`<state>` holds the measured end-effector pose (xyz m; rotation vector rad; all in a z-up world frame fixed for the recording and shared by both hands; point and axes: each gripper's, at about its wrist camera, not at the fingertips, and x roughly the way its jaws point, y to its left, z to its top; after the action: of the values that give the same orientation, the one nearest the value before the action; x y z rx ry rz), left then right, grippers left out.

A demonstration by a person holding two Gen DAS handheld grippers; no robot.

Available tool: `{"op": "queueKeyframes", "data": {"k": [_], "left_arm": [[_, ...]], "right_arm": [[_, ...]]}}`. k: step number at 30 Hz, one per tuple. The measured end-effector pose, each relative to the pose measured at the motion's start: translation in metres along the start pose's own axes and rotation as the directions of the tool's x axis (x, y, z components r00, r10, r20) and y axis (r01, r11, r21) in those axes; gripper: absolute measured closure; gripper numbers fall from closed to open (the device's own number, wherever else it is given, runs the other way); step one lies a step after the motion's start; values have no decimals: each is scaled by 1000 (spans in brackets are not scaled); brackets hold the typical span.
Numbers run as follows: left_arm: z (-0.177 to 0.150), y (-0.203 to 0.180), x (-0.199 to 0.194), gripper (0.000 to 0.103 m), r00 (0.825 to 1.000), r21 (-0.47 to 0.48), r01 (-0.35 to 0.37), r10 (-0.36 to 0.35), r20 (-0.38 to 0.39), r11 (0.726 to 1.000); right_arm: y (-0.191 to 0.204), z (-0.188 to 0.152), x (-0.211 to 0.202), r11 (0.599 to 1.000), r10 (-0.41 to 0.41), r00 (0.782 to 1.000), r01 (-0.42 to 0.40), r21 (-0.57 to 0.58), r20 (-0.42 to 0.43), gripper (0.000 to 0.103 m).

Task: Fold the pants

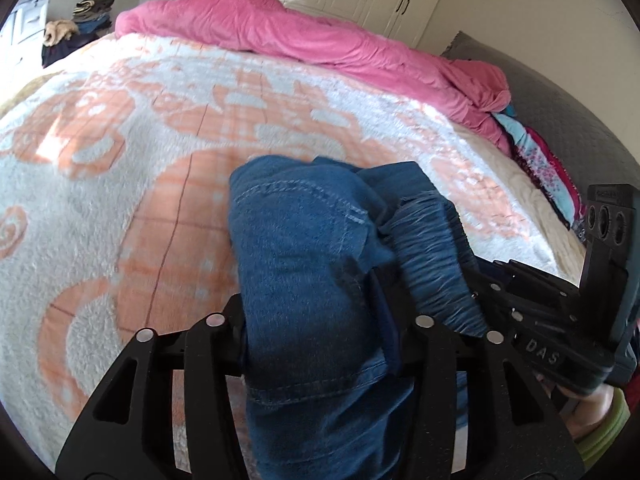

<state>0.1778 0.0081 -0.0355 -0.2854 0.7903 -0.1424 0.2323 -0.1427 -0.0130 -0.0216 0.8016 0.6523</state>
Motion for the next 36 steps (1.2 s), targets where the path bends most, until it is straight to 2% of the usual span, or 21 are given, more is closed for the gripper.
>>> {"op": "queueKeyframes", "data": {"k": [2, 4, 7, 9, 12, 16, 20, 21, 22, 29, 36], "left_arm": [[-3, 4, 2, 57, 1000, -11, -5, 5, -9, 1000], [-7, 8, 7, 50, 1000, -28, -9, 8, -22, 1000], [-11, 12, 12, 48, 1000, -34, -7, 7, -19, 999], [-11, 12, 12, 47, 1000, -35, -7, 7, -14, 999], [-11, 12, 10, 43, 1000, -38, -6, 5, -12, 999], [-14, 10, 2, 34, 1000, -45, -8, 8, -4, 999], [-17, 8, -11, 25, 1000, -50, -8, 9, 9, 999], [-17, 8, -14, 23, 1000, -50, -8, 9, 11, 999], [-18, 7, -19, 20, 1000, -48, -12, 13, 16, 999], [-21, 3, -59, 10, 997, -38, -14, 17, 70, 999], [-27, -8, -92, 10, 994, 1, -56, 56, 95, 998]], "right_arm": [[-9, -3, 3, 999, -3, 1000, 4, 42, -17, 72], [-12, -6, 5, 998, -24, 999, 26, 59, -33, 62], [-19, -11, 9, 995, -43, 998, 47, 82, -49, 54], [-21, -12, 9, 994, -53, 997, 58, 90, -54, 53], [-17, -13, 6, 993, -89, 995, 92, 72, -44, 46], [-13, -14, -6, 991, -126, 992, 127, 48, -15, 36], [-10, -16, -21, 988, -153, 988, 153, 25, 12, 35], [-9, -18, -26, 988, -154, 988, 154, 28, 21, 26], [-9, -18, -30, 988, -154, 988, 153, 33, 30, 22], [-4, -27, -65, 987, -156, 984, 154, 39, 83, 22], [7, -35, -102, 987, -159, 978, 155, 42, 135, 20]]}}
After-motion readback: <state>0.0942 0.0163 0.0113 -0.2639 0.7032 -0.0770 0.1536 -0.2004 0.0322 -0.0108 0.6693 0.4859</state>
